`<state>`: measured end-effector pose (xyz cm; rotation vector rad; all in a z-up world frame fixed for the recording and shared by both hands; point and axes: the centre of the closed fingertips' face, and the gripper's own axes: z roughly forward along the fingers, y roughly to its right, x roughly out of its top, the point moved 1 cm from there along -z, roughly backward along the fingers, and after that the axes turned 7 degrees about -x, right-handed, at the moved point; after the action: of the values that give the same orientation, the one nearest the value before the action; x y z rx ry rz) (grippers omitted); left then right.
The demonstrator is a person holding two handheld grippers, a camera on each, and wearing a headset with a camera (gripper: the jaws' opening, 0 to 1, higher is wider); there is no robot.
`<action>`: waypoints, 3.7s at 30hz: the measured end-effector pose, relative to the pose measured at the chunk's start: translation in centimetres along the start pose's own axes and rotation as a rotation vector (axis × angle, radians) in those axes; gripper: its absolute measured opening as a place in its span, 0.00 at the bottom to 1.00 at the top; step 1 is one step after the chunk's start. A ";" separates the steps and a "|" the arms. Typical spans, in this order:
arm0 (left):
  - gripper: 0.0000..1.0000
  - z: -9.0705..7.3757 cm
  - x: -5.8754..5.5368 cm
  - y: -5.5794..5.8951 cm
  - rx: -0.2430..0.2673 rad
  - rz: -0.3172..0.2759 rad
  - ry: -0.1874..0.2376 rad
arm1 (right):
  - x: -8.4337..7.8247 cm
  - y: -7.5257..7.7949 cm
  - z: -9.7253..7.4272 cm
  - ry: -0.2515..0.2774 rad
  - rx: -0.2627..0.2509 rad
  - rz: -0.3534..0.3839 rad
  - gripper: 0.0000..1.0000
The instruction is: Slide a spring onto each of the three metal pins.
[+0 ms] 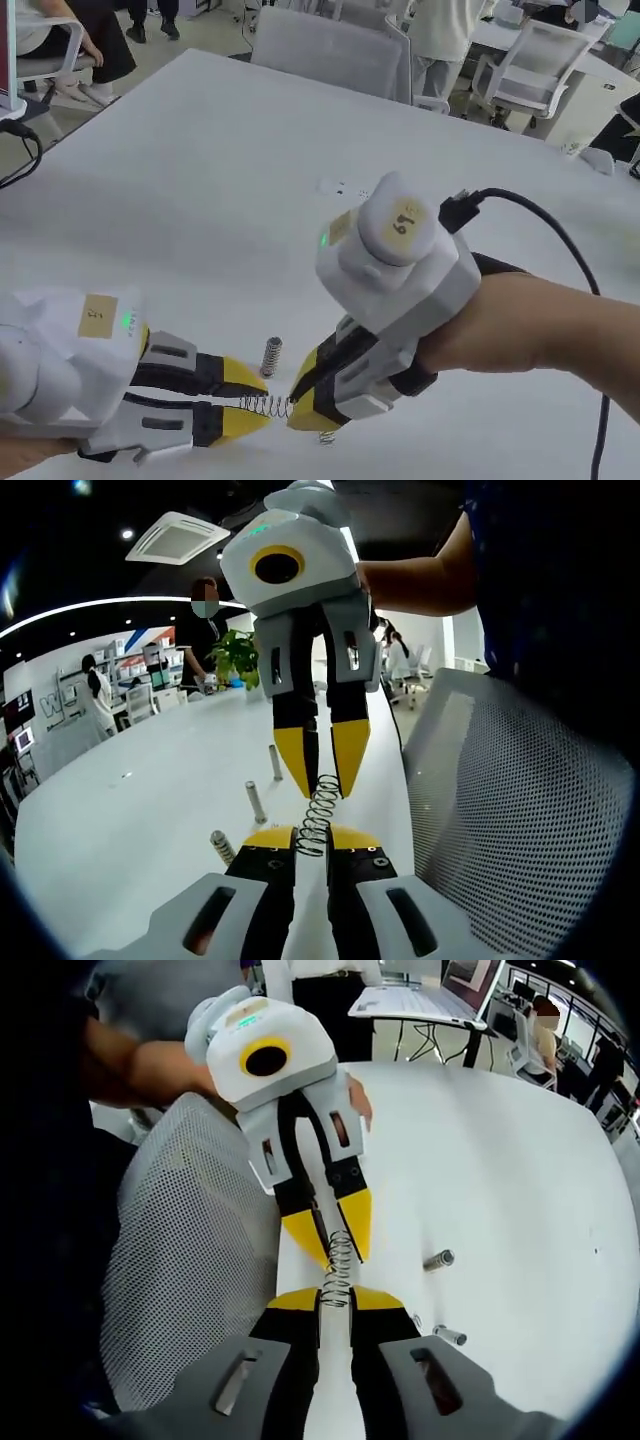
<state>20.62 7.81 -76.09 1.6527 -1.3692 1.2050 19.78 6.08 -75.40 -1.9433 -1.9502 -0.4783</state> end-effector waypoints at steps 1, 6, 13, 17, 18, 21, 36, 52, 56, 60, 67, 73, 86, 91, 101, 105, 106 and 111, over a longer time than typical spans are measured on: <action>0.03 0.0 0.0 0.0 -0.001 -0.001 0.000 | 0.0 0.0 0.0 0.003 0.002 0.003 0.08; 0.03 0.1 0.1 -0.1 -0.003 -0.005 0.007 | -0.1 0.3 0.0 0.026 -0.006 0.007 0.08; 0.03 0.1 0.7 -0.2 0.004 -0.012 0.026 | -0.1 0.3 0.4 0.026 -0.005 -0.001 0.09; 0.03 0.0 0.7 -0.1 0.008 -0.018 0.034 | 0.1 0.3 0.3 0.027 -0.005 0.000 0.08; 0.03 0.0 0.8 -0.1 0.006 -0.020 0.039 | 0.1 0.3 0.2 0.024 -0.007 0.001 0.08; 0.03 0.1 0.8 0.0 0.008 -0.017 0.036 | 0.3 0.4 0.1 0.018 -0.015 0.001 0.07; 0.03 -0.1 1.4 -0.1 0.018 -0.016 0.065 | 2.0 0.6 -1.3 0.040 -0.048 -0.006 0.07; 0.03 0.4 1.6 -0.2 0.025 -0.019 0.076 | 3.3 0.5 -1.5 0.062 -0.041 -0.010 0.07; 0.02 0.7 1.5 -0.2 0.025 -0.016 0.072 | 3.0 0.6 -1.4 0.040 -0.042 -0.023 0.08; 0.02 0.7 1.4 -0.1 0.023 -0.022 0.079 | 2.9 0.6 -1.4 0.032 -0.038 -0.028 0.08; 0.02 0.6 1.6 -0.2 0.027 -0.027 0.097 | 2.7 0.5 -0.8 0.026 -0.027 -0.030 0.09; 0.02 0.5 1.6 -0.2 0.030 -0.030 0.105 | 2.7 0.5 -0.7 0.027 -0.023 -0.036 0.10; 0.02 0.6 1.7 -0.4 0.034 -0.036 0.114 | 2.5 0.7 -0.7 0.018 -0.027 -0.030 0.09; 0.02 0.7 1.8 -0.6 0.043 -0.039 0.125 | 2.5 0.9 -0.8 0.008 -0.041 -0.025 0.08; 0.03 1.2 1.4 -0.6 0.045 -0.053 0.121 | 2.0 1.0 -0.5 -0.027 -0.053 -0.042 0.08; 0.05 1.3 1.2 -0.6 0.046 -0.057 0.110 | 2.0 1.1 -0.5 -0.028 -0.056 -0.044 0.08; 0.06 1.3 1.1 -0.6 0.047 -0.061 0.107 | 2.1 1.2 -0.5 -0.025 -0.058 -0.045 0.08; 0.13 1.2 0.6 -0.5 0.049 -0.078 0.112 | 2.0 1.4 -0.7 -0.028 -0.066 -0.041 0.08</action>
<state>21.36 6.63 -75.88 1.6306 -1.2044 1.2744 21.22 7.49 -73.85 -1.9627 -2.0195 -0.5355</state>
